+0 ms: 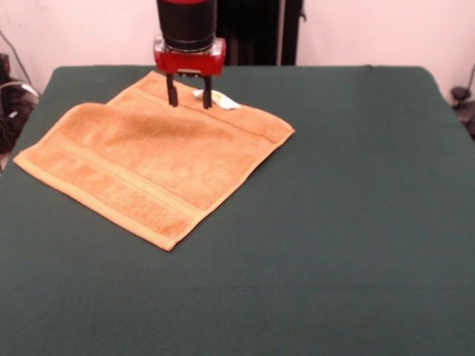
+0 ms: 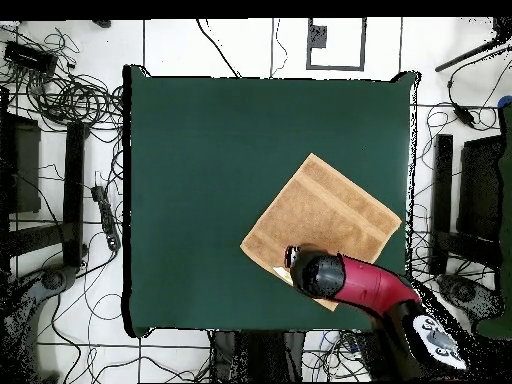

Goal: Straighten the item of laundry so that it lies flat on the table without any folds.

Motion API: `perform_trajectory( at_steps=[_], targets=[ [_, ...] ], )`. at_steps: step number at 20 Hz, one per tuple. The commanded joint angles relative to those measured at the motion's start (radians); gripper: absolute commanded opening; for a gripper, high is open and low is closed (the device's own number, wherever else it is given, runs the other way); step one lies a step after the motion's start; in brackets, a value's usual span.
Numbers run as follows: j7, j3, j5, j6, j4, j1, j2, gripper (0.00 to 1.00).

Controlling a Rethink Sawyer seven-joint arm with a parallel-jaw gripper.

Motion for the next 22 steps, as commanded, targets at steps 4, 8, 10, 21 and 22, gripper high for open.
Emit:
perform_trajectory(
  at_steps=[4, 8, 10, 21, 22],
  targets=[
    [0.129, 0.016, -0.092, -0.142, 0.106, -0.024, 0.062, 1.0],
    [0.102, 0.015, -0.117, -0.123, 0.075, -0.04, 0.075, 1.0],
    [0.084, 0.044, -0.122, -0.11, 0.058, -0.067, 0.083, 1.0],
    [0.078, 0.036, -0.183, -0.127, -0.006, -0.082, 0.144, 1.0],
    [0.079, 0.032, -0.191, -0.139, -0.018, -0.082, 0.163, 1.0]
  ],
)
